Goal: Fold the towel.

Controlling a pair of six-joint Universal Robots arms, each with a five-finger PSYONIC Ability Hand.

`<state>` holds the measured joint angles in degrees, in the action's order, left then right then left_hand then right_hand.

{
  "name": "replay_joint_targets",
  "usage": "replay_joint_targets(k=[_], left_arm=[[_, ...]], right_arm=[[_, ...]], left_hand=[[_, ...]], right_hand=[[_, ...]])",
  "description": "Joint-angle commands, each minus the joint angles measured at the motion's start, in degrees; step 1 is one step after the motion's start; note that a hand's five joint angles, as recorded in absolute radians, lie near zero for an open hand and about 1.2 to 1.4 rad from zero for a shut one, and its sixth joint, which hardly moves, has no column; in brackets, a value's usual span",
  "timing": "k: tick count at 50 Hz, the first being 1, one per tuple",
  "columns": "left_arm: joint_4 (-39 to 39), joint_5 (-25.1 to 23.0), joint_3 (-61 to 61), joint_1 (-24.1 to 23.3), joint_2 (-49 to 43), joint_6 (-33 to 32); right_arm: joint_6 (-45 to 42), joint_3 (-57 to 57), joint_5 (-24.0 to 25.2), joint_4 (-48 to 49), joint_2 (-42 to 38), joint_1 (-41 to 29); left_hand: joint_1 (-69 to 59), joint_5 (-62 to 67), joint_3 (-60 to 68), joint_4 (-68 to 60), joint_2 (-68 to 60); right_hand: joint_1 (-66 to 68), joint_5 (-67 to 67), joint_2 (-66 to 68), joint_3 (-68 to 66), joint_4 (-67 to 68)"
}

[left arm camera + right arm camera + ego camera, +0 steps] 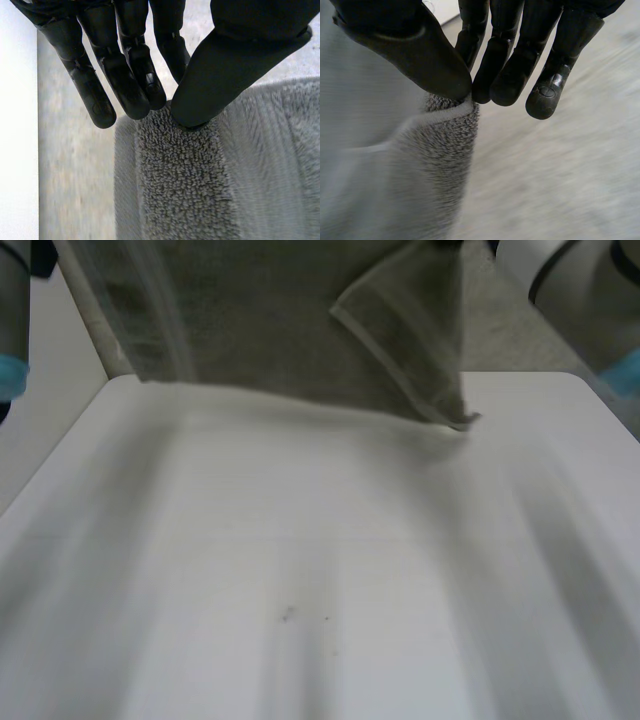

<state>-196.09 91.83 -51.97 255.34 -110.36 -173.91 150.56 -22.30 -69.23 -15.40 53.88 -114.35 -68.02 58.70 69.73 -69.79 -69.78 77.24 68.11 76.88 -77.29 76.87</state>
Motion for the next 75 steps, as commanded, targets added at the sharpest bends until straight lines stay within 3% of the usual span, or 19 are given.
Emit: replay_joint_targets(k=[1, 4, 6, 9, 15, 17, 18, 20, 25, 31, 32, 33, 34, 35, 36, 44, 55, 75], left_arm=[[0.18, -0.68, -21.15, 1.48, 5.59, 1.55], [-1.66, -1.21, -31.26, 2.53, 6.74, 1.55], [-5.16, -2.70, -40.18, 3.58, 6.82, 1.47], [-6.94, -3.67, -44.27, 4.11, 6.82, 1.38], [-15.37, -6.13, -53.58, 5.17, 5.59, 1.20], [-17.04, -6.05, -54.20, 5.17, 4.98, 1.03], [-17.65, -6.13, -54.29, 5.17, 4.54, 0.85], [-18.19, -6.22, -54.20, 5.17, 4.54, 0.59], [-18.27, -6.31, -54.64, 5.26, 5.15, 0.58], [-18.27, -6.57, -56.31, 5.08, 5.42, 0.67], [-18.71, -7.62, -57.70, 4.47, 5.85, 0.50], [-18.71, -9.28, -58.58, 4.12, 6.29, 0.41], [-18.71, -9.30, -58.59, 4.11, 6.30, 0.41], [-18.54, -11.30, -59.20, 3.76, 6.65, 0.32], [-18.54, -13.67, -59.73, 3.41, 7.00, 0.32], [-18.71, -20.63, -61.06, 1.83, 6.04, -0.20], [-18.27, -21.86, -61.32, 0.34, 4.81, -3.98], [-18.80, -24.06, -61.58, -5.55, 2.17, -4.42]], right_arm=[[-5.69, -20.19, 8.22, -19.02, 2.19, 0.27], [-7.65, -24.89, 8.49, -21.43, 2.28, 0.18], [-11.84, -33.81, 9.02, -24.14, 2.10, -0.08], [-16.15, -39.89, 8.32, -24.06, 0.88, -0.34], [-18.90, -41.42, 5.95, -23.01, -2.55, -1.93], [-15.67, -41.50, 5.33, -18.03, -2.12, -2.19], [-15.64, -41.50, 5.33, -18.00, -2.12, -2.19], [-7.43, -42.99, 5.07, -10.39, 0.42, -2.02], [3.66, -49.21, 4.63, -0.63, 5.87, -1.66], [7.91, -61.78, 3.92, 8.79, 13.34, -1.58], [7.91, -61.81, 3.92, 8.81, 13.35, -1.58], [8.08, -63.98, 3.92, 10.11, 14.75, -1.58], [8.09, -64.00, 3.92, 10.13, 14.76, -1.58], [8.09, -65.57, 3.84, 10.82, 15.80, -1.58], [8.17, -66.80, 3.49, 11.18, 16.60, -1.58], [11.51, -70.50, -0.99, 10.13, 17.22, -2.45], [11.25, -72.97, -6.97, 12.58, 14.42, -3.51], [12.48, -71.83, -7.24, 13.99, 11.68, -6.41]], left_hand=[[-11.98, 11.30, 10.27, -10.21, -10.22], [-11.98, 11.30, 10.27, -10.21, -10.22], [-11.98, 11.30, 10.27, -10.21, -10.22], [-11.98, 11.30, 10.27, -10.21, -10.22], [-11.98, 11.30, 10.27, -10.21, -10.22], [-11.98, 11.30, 10.27, -10.21, -10.22], [-11.98, 11.30, 10.27, -10.21, -10.22], [-11.98, 11.30, 10.27, -10.21, -10.22], [-11.98, 11.30, 10.27, -10.21, -10.22], [-11.98, 11.30, 10.27, -10.21, -10.22], [-5.51, 4.83, 3.80, -3.73, -3.75], [22.53, -23.21, -24.24, 24.31, 24.29], [22.81, -23.49, -24.52, 24.59, 24.57], [41.13, -41.81, -42.84, 42.91, 42.89], [44.98, -45.66, -46.69, 46.76, 46.74], [50.06, -50.74, -51.78, 51.84, 51.83], [54.43, -55.11, -56.15, 56.21, 56.20], [53.43, -54.11, -55.14, 55.21, 55.19]], right_hand=[[2.76, 1.89, 3.12, -2.71, 3.13], [2.76, 1.89, 3.12, -2.71, 3.13], [2.76, 1.89, 3.12, -2.71, 3.13], [2.76, 1.89, 3.12, -2.71, 3.13], [-0.88, -1.75, -0.52, 0.93, -0.51], [-24.33, -25.20, -23.98, 24.38, -23.96], [-24.43, -25.30, -24.07, 24.48, -24.06], [-40.83, -41.70, -40.47, 40.87, -40.46], [-49.82, -50.69, -49.46, 49.86, -49.45], [-43.98, -44.85, -43.62, 44.03, -43.61], [-43.94, -44.82, -43.59, 43.99, -43.57], [-42.61, -43.48, -42.25, 42.66, -42.24], [-42.60, -43.47, -42.24, 42.64, -42.23], [-42.60, -43.47, -42.24, 42.64, -42.23], [-42.60, -43.47, -42.24, 42.64, -42.23], [-46.46, -47.33, -46.10, 46.50, -46.09], [-43.95, -44.82, -43.60, 44.00, -43.58], [-44.45, -45.32, -44.09, 44.49, -44.08]])
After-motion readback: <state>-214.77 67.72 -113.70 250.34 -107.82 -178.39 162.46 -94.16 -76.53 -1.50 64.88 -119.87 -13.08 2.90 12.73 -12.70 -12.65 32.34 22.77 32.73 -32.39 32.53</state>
